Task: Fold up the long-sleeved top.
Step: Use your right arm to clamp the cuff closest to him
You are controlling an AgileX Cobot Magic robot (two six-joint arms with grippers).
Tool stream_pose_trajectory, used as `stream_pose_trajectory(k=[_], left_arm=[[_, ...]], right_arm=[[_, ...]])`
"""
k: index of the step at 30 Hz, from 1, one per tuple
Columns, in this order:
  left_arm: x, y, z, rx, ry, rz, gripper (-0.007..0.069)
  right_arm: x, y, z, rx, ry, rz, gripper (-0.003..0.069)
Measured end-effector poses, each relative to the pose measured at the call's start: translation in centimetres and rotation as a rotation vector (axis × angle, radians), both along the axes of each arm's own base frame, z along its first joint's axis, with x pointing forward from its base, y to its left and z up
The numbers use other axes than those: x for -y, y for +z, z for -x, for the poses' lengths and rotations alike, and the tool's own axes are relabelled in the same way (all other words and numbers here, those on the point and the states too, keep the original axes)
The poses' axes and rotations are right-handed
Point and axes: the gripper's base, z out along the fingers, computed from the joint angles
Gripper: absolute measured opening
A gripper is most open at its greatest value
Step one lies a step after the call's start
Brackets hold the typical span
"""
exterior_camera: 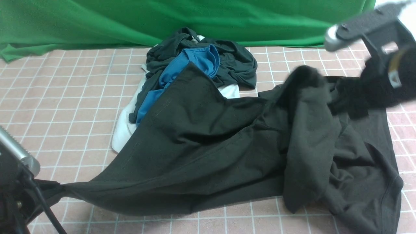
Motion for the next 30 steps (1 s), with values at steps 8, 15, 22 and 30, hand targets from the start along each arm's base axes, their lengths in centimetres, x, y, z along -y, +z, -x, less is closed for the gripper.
stream_pose_trajectory(k=[8,15,22,30], left_arm=[[0.0,0.0,0.0,-0.001,-0.001,-0.001,0.0033],[0.0,0.0,0.0,-0.001,0.0,0.0,0.0033],[0.0,0.0,0.0,-0.001,0.0,0.0,0.0033],[0.0,0.0,0.0,-0.001,0.0,0.0,0.0033]], right_arm=[[3.4,-2.6,0.1,-0.151,-0.153,-0.094,0.0499],[1.5,-5.8,-0.1,-0.299,-0.151,-0.459,0.0582],[1.3,-10.4,-0.3,-0.417,-0.222,-0.466,0.067],[0.3,-12.4,-1.3,-0.443,-0.219,-0.556,0.0578]])
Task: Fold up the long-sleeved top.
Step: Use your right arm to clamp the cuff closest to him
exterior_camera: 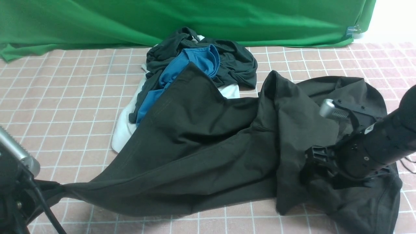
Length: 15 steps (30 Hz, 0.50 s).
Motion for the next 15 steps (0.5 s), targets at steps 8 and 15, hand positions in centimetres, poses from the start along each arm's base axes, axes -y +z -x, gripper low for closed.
stream_pose_trajectory(k=[8,15], left_arm=[[0.0,0.0,0.0,0.0,0.0,0.0,0.0033],[0.0,0.0,0.0,0.0,0.0,0.001,0.0033]], right_arm=[[-0.7,0.2,-0.4,0.034,0.023,-0.076,0.056],[-0.8,0.7,-1.1,0.072,0.013,-0.086,0.056]])
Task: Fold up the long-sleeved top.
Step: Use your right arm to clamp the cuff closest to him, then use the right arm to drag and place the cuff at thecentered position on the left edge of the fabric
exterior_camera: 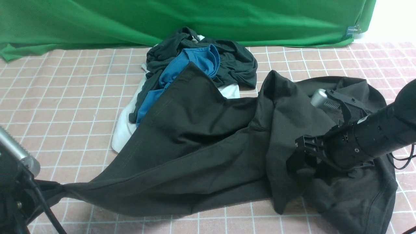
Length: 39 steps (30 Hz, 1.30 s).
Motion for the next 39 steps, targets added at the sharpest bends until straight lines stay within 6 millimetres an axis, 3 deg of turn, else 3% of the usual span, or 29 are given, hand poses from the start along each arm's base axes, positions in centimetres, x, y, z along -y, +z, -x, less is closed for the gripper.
stream_pose_trajectory(k=[7,13,18,23,26,27,29,34,35,39], left_arm=[[0.0,0.0,0.0,0.0,0.0,0.0,0.0033],[0.0,0.1,-0.1,0.014,0.002,0.002,0.0033],[0.0,0.1,-0.1,0.013,0.002,0.003,0.0033],[0.0,0.1,-0.1,0.009,0.002,0.002,0.0033],[0.0,0.0,-0.1,0.008,0.002,-0.005,0.0033],[0.0,0.0,-0.1,0.008,0.002,-0.004,0.0033],[-0.1,0.0,-0.1,0.01,0.003,-0.02,0.0033],[-0.3,0.1,-0.2,0.035,0.007,-0.042,0.0033],[-0.3,0.2,-0.3,0.05,0.009,-0.043,0.0033],[-0.4,1.0,-0.5,0.092,0.013,-0.047,0.0033]], right_arm=[[-0.3,0.2,-0.4,0.047,-0.016,-0.003,0.056],[-2.4,0.3,-0.1,0.134,0.062,0.019,0.0542],[-2.7,0.3,-0.2,0.185,0.1,0.058,0.0363],[-2.3,1.1,0.2,0.225,0.168,0.108,0.0087],[-1.8,4.0,1.7,0.277,0.226,0.112,0.0036],[-1.8,4.0,1.8,0.272,0.232,0.114,0.0036],[-1.1,7.1,4.2,0.317,0.292,0.116,0.0036],[0.2,12.3,10.3,0.397,0.399,0.143,0.0035],[0.9,13.9,12.9,0.448,0.433,0.153,0.0035],[2.6,16.3,18.0,0.561,0.487,0.142,0.0035]])
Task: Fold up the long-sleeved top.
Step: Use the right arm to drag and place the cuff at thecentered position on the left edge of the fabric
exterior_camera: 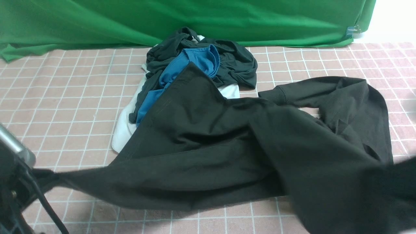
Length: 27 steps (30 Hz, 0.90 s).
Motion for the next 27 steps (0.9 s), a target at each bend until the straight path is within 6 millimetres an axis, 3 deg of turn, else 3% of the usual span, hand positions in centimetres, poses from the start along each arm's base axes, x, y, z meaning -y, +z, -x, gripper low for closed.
stream_pose_trajectory(k=[3,9,12,15,18,25,27], left_arm=[[-0.1,1.0,-0.1,0.043,0.003,-0.016,0.0033],[-0.8,2.6,-0.3,0.109,0.041,-0.075,0.0033],[-1.0,2.8,-0.2,0.109,0.06,-0.092,0.0033],[-1.2,2.7,-0.1,0.09,0.074,-0.111,0.0033],[-1.3,2.6,-0.1,0.08,0.078,-0.118,0.0033],[-1.3,2.6,-0.1,0.08,0.079,-0.12,0.0033],[-1.3,2.6,-0.1,0.083,0.079,-0.12,0.0033]], right_arm=[[1.7,0.9,3.8,0.048,0.038,-0.015,0.0035],[2.7,2.0,8.5,0.152,0.178,-0.164,0.0034],[2.5,2.3,9.4,0.154,0.22,-0.222,0.0034],[1.5,2.5,10.4,0.152,0.378,-0.335,0.0034],[0.8,1.5,10.5,0.113,0.44,-0.379,0.0034],[0.0,-5.3,8.8,-0.144,0.39,-0.301,0.0034],[-0.1,-6.4,8.5,-0.193,0.38,-0.282,0.0034]])
